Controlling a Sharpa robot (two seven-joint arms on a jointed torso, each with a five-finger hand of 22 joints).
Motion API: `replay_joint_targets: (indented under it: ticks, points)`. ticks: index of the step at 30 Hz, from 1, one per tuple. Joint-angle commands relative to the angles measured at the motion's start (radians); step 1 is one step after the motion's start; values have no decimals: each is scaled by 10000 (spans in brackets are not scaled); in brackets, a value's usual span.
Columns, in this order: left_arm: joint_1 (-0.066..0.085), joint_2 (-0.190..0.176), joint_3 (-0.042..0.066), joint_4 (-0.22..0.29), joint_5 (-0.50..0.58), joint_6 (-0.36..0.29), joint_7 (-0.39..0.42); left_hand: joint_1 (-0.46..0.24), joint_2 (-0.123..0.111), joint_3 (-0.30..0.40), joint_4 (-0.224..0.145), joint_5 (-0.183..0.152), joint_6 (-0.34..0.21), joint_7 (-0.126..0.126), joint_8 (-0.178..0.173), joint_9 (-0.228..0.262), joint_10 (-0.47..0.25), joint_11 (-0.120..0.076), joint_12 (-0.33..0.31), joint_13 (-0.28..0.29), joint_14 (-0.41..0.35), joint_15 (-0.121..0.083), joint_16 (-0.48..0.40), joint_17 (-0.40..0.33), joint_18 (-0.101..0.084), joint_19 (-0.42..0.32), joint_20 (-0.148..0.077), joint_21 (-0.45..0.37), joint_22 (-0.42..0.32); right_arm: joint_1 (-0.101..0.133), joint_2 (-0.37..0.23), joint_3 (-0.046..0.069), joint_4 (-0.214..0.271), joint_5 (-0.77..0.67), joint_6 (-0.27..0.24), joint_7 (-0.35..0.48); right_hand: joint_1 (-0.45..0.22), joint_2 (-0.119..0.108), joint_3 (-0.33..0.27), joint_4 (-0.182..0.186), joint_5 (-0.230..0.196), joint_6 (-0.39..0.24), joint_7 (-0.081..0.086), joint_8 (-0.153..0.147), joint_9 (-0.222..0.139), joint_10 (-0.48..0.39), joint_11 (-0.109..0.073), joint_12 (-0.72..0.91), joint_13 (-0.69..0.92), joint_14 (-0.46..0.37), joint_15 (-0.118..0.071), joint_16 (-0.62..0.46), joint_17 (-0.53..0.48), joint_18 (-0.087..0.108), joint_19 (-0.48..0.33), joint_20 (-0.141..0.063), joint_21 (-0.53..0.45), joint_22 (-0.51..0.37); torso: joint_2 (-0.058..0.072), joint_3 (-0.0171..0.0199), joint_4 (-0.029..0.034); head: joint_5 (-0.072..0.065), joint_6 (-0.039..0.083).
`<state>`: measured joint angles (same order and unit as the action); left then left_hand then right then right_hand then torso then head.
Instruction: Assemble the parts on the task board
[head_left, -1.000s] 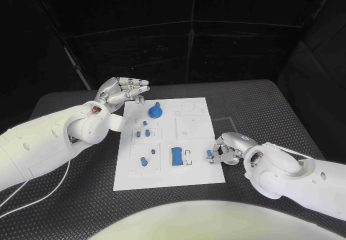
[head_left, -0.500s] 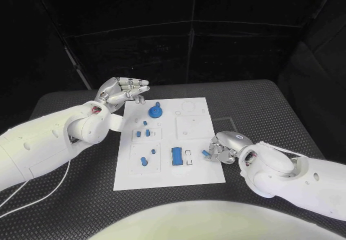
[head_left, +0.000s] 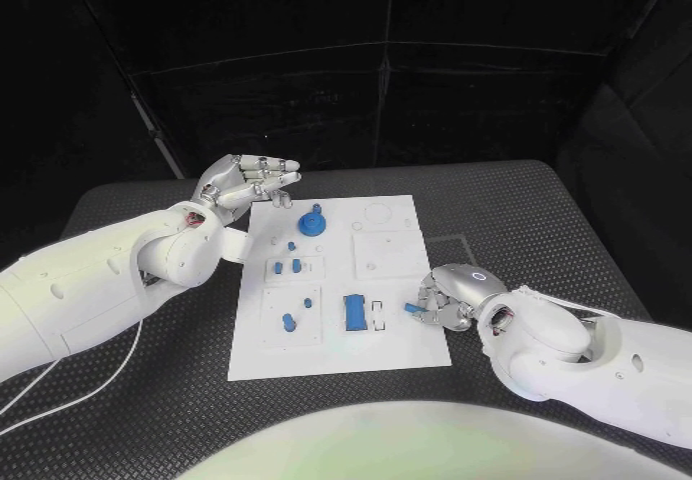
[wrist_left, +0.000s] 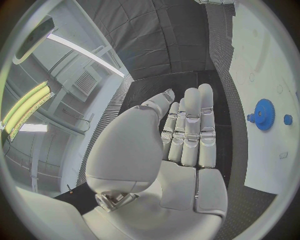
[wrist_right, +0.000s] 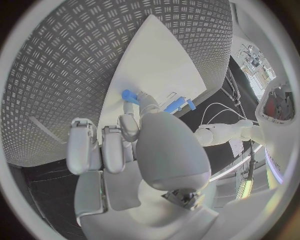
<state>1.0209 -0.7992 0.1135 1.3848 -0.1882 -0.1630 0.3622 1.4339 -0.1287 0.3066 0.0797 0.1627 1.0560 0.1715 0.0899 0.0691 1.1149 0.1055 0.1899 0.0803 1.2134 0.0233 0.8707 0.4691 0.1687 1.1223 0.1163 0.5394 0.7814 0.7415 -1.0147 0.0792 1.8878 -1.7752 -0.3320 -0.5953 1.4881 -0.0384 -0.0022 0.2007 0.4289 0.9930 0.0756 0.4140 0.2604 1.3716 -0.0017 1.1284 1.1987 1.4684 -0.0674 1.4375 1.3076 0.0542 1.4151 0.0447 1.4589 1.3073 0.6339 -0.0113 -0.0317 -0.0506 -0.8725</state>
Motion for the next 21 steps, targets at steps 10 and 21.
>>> replay_joint_targets:
  ticks: [10,21]
  points:
    - [-8,41,9,-1,38,120,24,3,59,-39,-6,-37,-84,-2,-5,9,-78,-10,37,-10,-77,-24,-64,-17,139,-5,63,-73,-16,-46,-155,-45,603,856,-644,-260,-509,-478,761,533,907,165,-79,-45,76,201,-94,275,258,616,-63,103,357,-65,150,-31,80,659,8,-4,9,40,-1]
    - [-31,23,9,30,38,131,10,7,59,-39,-8,-37,-87,-2,-5,9,-81,-10,38,-10,-76,-25,-63,-17,139,-4,62,-74,-16,-42,102,-39,690,1322,-1420,-41,-644,-571,957,690,936,205,-90,-42,100,267,-103,366,335,632,-71,148,435,-81,202,-39,120,734,15,-13,-5,81,-1]
